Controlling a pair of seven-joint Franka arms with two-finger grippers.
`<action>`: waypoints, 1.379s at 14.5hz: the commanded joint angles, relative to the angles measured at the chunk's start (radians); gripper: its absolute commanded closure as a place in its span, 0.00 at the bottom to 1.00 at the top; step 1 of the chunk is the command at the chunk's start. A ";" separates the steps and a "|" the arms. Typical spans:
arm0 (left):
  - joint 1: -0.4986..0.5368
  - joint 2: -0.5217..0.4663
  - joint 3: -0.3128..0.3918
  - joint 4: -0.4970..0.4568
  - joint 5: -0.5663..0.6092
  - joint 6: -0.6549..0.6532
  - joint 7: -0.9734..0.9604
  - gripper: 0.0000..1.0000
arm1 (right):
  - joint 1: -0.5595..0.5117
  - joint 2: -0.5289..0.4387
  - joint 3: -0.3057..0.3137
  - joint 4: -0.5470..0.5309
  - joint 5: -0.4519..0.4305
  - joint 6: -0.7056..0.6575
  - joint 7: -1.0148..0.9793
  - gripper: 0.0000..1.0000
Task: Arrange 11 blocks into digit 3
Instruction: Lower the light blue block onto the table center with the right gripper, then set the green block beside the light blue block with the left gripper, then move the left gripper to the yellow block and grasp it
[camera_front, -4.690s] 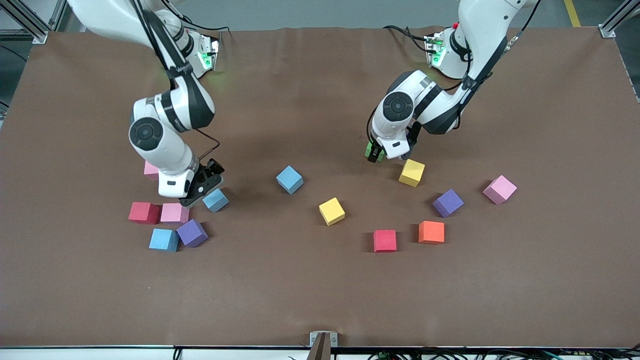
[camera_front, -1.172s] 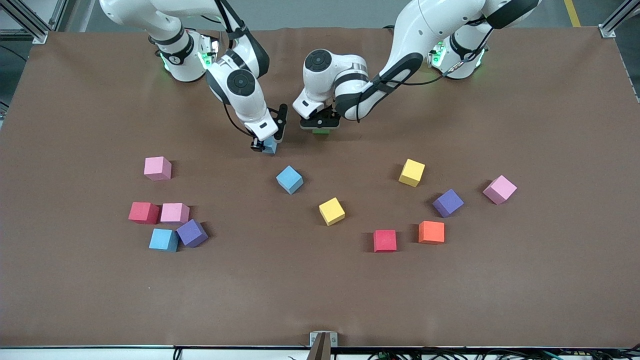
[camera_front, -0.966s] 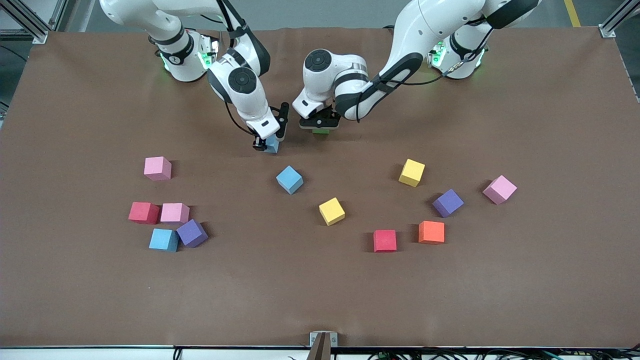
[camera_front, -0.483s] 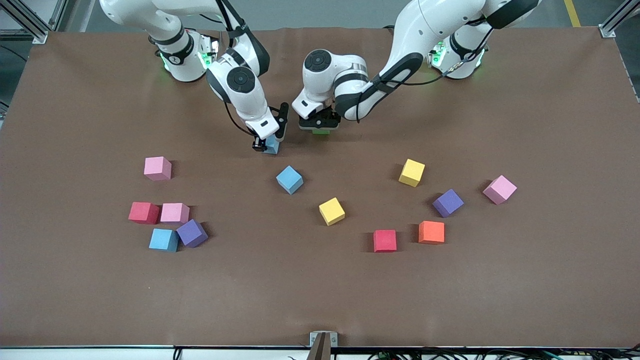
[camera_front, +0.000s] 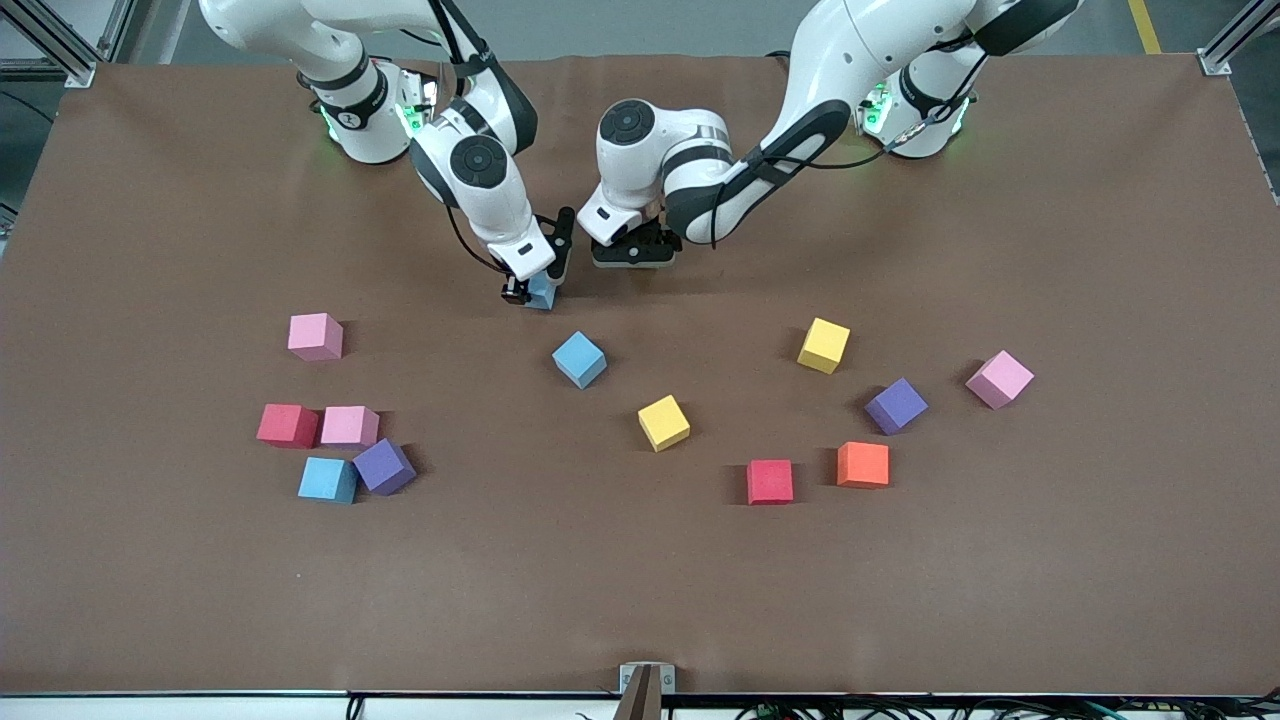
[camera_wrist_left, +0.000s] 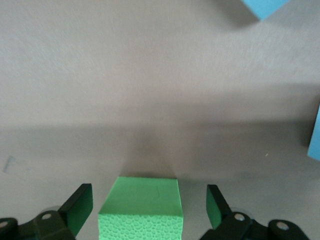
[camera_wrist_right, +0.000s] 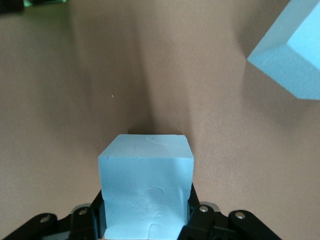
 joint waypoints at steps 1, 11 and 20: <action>0.011 -0.075 -0.006 -0.008 -0.003 -0.064 -0.011 0.00 | -0.019 -0.055 0.004 -0.058 0.004 0.012 -0.028 0.69; 0.257 -0.273 -0.035 0.001 -0.124 -0.187 0.027 0.00 | 0.134 -0.069 0.004 -0.084 0.013 0.049 0.079 0.67; 0.510 -0.253 -0.035 0.009 -0.136 -0.178 0.199 0.01 | 0.262 -0.004 0.001 0.018 0.062 0.040 0.136 0.65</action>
